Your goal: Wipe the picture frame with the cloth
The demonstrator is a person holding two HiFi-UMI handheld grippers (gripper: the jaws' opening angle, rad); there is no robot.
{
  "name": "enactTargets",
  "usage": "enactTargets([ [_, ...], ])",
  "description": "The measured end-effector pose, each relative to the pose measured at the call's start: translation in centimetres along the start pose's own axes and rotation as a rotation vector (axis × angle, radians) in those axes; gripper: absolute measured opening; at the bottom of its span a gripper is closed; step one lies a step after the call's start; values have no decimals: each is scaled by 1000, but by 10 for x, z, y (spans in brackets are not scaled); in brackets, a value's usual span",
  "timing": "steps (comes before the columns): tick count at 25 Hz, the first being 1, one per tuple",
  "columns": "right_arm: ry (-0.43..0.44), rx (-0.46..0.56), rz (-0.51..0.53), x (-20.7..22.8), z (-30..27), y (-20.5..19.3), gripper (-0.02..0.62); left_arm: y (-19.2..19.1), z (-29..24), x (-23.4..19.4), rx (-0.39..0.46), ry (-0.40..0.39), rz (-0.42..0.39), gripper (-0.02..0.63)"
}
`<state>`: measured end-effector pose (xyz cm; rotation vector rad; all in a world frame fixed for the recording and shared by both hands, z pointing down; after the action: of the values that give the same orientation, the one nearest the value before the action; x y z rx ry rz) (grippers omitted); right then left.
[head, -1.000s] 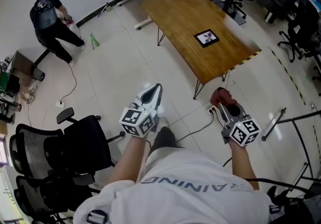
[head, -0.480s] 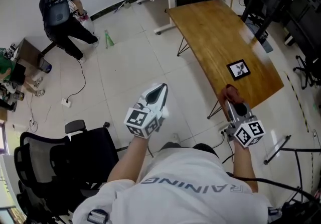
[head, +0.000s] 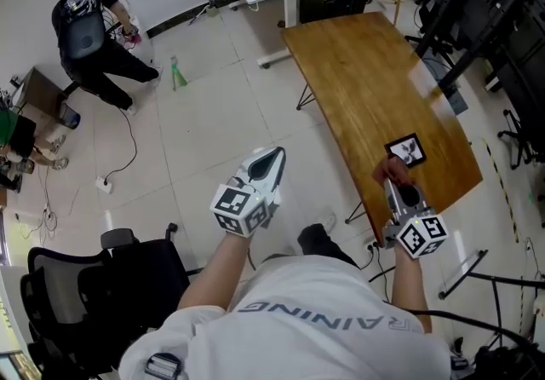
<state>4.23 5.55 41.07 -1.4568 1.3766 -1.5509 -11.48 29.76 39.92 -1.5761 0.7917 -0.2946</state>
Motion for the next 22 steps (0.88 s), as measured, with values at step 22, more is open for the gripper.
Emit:
enactTargets([
  [22, -454, 176, -109, 170, 48, 32, 114, 20, -293, 143, -135, -568, -158, 6],
])
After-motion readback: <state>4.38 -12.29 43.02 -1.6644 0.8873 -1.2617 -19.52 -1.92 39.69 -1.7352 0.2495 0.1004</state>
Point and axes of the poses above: the fingertips, and each gripper's own axes: z backward along the fingers, x to its right, y out of its top, the point moved 2 cm from there along z, backward along the fingers, and after that the axes turned 11 degrees about y, right-handed, at the moved point
